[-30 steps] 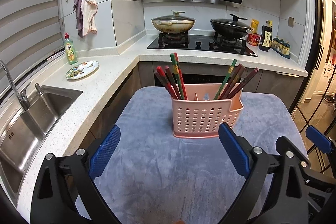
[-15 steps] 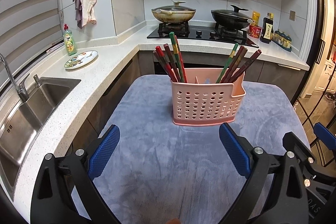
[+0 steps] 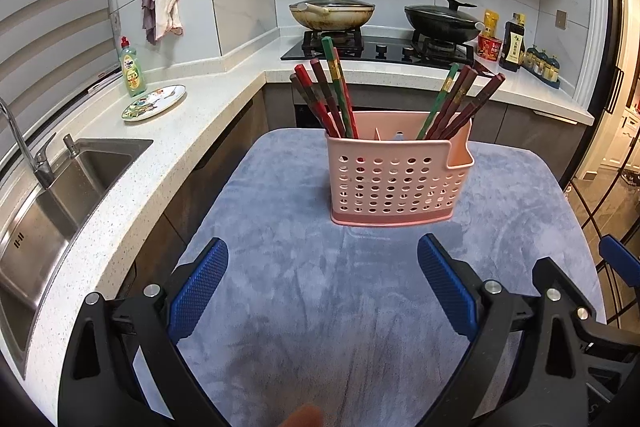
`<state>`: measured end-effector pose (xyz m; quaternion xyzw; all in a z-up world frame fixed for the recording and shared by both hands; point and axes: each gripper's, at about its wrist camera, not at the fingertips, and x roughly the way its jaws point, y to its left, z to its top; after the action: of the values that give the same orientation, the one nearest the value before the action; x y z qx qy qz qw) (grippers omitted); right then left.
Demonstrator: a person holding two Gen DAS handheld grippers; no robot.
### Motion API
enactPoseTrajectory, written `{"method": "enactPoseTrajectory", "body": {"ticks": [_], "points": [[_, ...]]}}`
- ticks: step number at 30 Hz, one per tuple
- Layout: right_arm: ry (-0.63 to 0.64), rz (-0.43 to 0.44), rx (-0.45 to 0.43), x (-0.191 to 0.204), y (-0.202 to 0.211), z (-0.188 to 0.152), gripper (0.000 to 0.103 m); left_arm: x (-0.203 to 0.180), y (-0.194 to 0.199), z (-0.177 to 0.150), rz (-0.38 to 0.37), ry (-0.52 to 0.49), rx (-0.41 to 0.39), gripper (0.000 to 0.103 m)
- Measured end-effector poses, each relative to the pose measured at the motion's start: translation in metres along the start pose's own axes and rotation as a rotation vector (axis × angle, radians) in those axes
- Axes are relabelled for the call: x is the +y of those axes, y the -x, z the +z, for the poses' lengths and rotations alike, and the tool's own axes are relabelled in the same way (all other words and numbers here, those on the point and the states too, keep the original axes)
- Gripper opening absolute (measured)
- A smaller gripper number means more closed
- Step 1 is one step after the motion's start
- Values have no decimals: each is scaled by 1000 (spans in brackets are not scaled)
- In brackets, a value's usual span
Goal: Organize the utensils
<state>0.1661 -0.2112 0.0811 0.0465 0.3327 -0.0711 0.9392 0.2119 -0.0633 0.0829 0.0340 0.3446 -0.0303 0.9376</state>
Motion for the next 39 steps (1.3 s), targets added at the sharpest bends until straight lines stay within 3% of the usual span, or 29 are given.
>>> {"method": "enactPoseTrajectory", "body": {"ticks": [39], "points": [[2,-34,53,-3,-22,-1,90,2,-16,0,33,-11,22,94]]}}
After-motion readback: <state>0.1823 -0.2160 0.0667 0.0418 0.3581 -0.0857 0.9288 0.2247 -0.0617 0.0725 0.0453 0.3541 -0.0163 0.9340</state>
